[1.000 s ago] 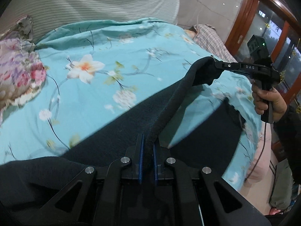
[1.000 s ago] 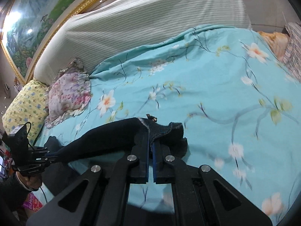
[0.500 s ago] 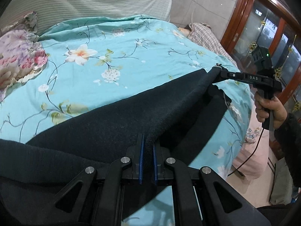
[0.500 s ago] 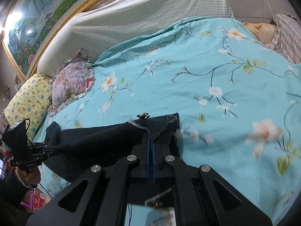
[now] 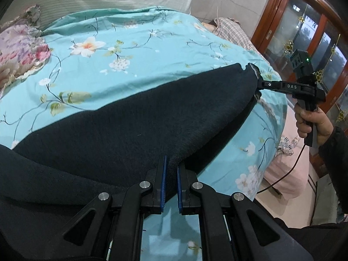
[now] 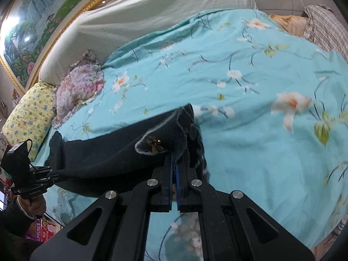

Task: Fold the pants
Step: 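Lift the hems with both grippers and fold them over toward the waistband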

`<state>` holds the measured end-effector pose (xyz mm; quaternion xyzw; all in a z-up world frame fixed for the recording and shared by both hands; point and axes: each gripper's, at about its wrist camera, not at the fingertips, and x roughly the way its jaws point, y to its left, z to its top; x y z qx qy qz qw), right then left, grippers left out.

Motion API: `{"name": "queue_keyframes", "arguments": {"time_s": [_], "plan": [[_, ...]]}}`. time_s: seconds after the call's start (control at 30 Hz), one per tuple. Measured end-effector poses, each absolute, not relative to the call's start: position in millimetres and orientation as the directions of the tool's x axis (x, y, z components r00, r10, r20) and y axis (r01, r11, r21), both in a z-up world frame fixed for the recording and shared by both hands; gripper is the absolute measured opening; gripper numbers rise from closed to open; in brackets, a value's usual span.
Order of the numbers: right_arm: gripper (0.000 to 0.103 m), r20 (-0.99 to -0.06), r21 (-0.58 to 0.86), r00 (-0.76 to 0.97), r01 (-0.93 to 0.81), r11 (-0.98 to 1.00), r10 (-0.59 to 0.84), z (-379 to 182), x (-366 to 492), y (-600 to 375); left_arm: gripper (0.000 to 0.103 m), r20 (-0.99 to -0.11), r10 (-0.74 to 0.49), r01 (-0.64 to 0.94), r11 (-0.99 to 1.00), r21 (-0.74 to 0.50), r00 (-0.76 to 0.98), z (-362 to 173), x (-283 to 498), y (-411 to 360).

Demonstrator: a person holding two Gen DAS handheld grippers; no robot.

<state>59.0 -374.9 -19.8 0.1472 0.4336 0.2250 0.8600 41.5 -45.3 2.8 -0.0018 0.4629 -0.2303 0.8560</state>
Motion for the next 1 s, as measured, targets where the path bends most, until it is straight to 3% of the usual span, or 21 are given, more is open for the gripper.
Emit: {"name": "queue_keyframes", "arguments": {"time_s": [0.23,0.33,0.4,0.47,0.53,0.73,0.9,1.0], "plan": [[0.003,-0.707,0.438,0.512,-0.223,0.871,0.487,-33,54,-376,0.009,-0.822,-0.394,0.371,0.896,-0.243,0.412,-22,47,-46],[0.005,-0.712,0.459,0.504,-0.192,0.868,0.488,-36,54,-378,0.018,-0.824,-0.401,0.345,0.899,-0.27,0.399,-26,47,-44],[0.017,-0.724,0.443,0.51,-0.172,0.88,0.464,-33,51,-379,0.022,-0.818,-0.414,0.331,0.897,-0.292,0.399,-25,44,-40],[0.056,-0.733,0.403,0.541,-0.144,0.904,0.413,-26,45,-381,0.031,-0.812,-0.421,0.308,0.899,-0.313,0.405,-22,39,-34],[0.065,-0.711,0.392,0.586,-0.129,0.911,0.389,-16,36,-386,0.038,-0.801,-0.423,0.273,0.903,-0.333,0.424,-18,33,-25],[0.065,-0.624,0.43,0.641,-0.195,0.882,0.446,13,22,-373,0.039,-0.799,-0.363,0.162,0.932,-0.326,0.479,-8,20,0],[0.065,-0.598,0.461,0.596,-0.29,0.839,0.535,20,27,-333,0.048,-0.805,-0.262,0.043,0.958,-0.283,0.532,5,16,27],[0.065,-0.591,0.474,0.557,-0.345,0.81,0.583,20,29,-305,0.048,-0.81,-0.215,-0.048,0.957,-0.286,0.546,11,18,55]]}}
